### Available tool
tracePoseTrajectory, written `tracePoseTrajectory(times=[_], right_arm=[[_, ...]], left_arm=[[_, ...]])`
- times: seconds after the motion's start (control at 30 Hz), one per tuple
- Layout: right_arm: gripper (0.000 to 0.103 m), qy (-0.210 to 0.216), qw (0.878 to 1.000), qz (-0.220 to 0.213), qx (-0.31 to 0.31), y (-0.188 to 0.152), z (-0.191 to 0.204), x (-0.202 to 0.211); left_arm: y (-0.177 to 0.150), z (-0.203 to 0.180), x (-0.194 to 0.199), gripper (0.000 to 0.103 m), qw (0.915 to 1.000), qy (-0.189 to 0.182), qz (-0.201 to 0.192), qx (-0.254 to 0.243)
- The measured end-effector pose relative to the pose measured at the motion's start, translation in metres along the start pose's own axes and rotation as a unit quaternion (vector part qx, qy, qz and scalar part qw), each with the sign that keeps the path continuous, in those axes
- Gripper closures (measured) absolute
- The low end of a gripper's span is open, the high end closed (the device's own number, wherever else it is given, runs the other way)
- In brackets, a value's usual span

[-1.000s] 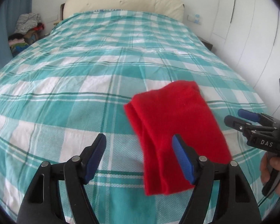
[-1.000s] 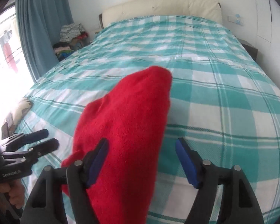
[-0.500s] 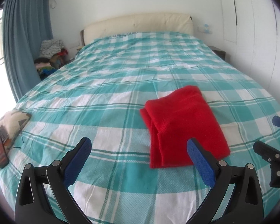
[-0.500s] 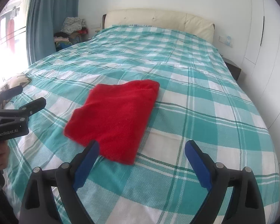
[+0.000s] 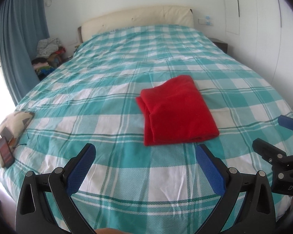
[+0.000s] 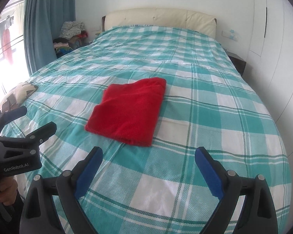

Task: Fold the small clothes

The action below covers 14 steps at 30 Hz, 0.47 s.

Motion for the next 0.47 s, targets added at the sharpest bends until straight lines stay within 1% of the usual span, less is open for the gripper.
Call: tracePoseTrajectory(times=[0.27, 0.37, 0.47], right_arm=[[0.009, 0.006, 1.0, 0.002, -0.011, -0.011, -0.001, 0.006], [0.009, 0.01, 1.0, 0.004, -0.014, -0.013, 0.0, 0.006], [0.009, 0.014, 1.0, 0.003, -0.018, -0.012, 0.0, 0.008]], left_arm=[[-0.011, -0.009, 0.005, 0.0, 0.9989, -0.044, 0.012, 0.014], [-0.012, -0.012, 0.008, 0.0, 0.9988, -0.047, 0.01, 0.009], [-0.012, -0.012, 0.011, 0.0, 0.9991, -0.043, 0.005, 0.006]])
Point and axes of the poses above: each gripper's, at about its wrist camera, not at the fingertips, and x roughly against the way its jaws point, z to its left, y to its top, the point moved 10 cm from there along -x, roughly the way its jaws point, and after that the axes turned 1 degree about -y, right-handed, at the moved point
